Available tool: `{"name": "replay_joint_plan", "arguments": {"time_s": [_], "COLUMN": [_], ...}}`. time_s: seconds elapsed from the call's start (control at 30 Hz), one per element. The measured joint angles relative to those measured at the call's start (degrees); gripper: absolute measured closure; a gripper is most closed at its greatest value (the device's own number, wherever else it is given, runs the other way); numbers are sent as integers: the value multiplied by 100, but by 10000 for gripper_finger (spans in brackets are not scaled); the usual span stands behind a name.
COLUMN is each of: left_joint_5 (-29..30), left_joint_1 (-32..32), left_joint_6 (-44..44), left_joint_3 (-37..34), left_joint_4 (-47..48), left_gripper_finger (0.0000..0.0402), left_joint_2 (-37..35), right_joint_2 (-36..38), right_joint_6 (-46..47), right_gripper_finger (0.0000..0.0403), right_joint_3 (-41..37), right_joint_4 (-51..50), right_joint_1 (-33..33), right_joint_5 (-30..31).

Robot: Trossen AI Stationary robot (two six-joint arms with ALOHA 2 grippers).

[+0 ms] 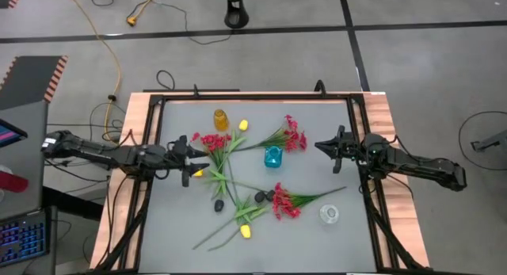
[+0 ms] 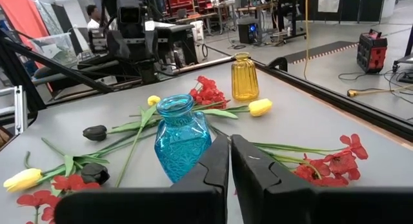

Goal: Sort flowers into vase by color
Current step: Put the middle yellow flower into the yellow vase

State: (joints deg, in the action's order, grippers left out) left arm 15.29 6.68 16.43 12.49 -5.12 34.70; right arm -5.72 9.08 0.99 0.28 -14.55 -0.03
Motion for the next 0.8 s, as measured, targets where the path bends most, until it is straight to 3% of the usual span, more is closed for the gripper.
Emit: {"name": "replay_joint_plan", "arguments": {"time_s": [0.33,0.57,0.8], "left_joint_5": [-500,-858,-806], "left_joint_1": [0,0,-4], "left_joint_6": [-760,-776,-1002], "left_joint_3": [1306,1454,1454], "left_joint_4": [1981,2115,2130], "left_gripper_finger": [212,212,212], "left_joint_2": [1544,2322,2889], "right_joint_2": [2,2,2], "right_joint_6": [462,461,459], "right_gripper_finger": [335,278,234], "right_joint_3": [-11,-5,0], "right_joint_4": [552,575,579], "right_joint_1": [-2,-2,-2], "right_joint_5": [-7,-4,-4]}}
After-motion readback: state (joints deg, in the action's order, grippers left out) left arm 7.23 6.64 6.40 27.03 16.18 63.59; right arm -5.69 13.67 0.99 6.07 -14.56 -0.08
